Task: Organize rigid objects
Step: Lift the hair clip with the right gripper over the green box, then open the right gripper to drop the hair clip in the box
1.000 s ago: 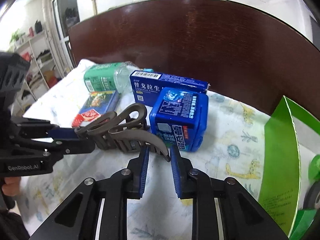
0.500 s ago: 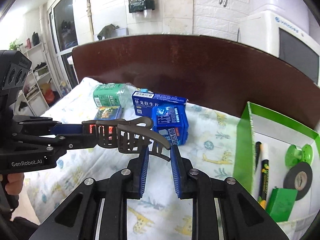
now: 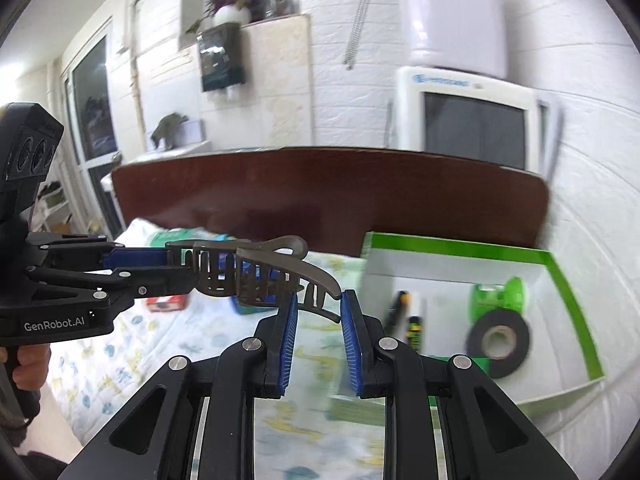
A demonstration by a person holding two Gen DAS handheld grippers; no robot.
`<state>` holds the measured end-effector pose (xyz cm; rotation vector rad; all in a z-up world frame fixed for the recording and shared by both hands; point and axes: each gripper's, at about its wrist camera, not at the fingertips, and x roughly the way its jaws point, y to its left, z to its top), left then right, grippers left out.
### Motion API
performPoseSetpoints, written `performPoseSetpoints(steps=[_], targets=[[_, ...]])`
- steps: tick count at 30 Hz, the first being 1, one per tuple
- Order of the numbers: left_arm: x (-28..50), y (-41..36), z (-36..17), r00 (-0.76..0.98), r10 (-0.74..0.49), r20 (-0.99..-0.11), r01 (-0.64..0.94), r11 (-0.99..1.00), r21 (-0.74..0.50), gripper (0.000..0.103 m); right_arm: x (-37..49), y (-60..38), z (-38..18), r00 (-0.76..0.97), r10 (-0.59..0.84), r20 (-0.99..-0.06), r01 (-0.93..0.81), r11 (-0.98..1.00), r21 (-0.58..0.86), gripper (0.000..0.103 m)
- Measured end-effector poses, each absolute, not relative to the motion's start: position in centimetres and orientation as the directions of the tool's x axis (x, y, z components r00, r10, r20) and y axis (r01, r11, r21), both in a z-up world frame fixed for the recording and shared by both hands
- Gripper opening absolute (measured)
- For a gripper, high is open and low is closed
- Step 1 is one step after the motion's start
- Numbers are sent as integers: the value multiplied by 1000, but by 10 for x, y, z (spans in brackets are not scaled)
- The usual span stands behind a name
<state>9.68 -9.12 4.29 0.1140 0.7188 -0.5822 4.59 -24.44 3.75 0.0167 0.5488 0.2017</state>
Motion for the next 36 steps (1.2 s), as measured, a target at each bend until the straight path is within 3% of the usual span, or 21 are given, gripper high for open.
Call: performPoseSetpoints(steps=[14, 29, 36], targets=[[153, -203, 37, 532, -489, -691, 634, 771, -57, 26, 85, -342, 17, 835, 69, -547, 1, 992, 126, 24], [193, -223, -2, 488, -423, -763, 592, 803, -66, 28, 112, -364, -16, 796, 92, -599, 11, 986, 166, 24], [180, -210, 7, 507, -430, -747, 590, 805, -62, 33, 97, -368, -14, 804, 72, -591, 46, 982, 182, 24]])
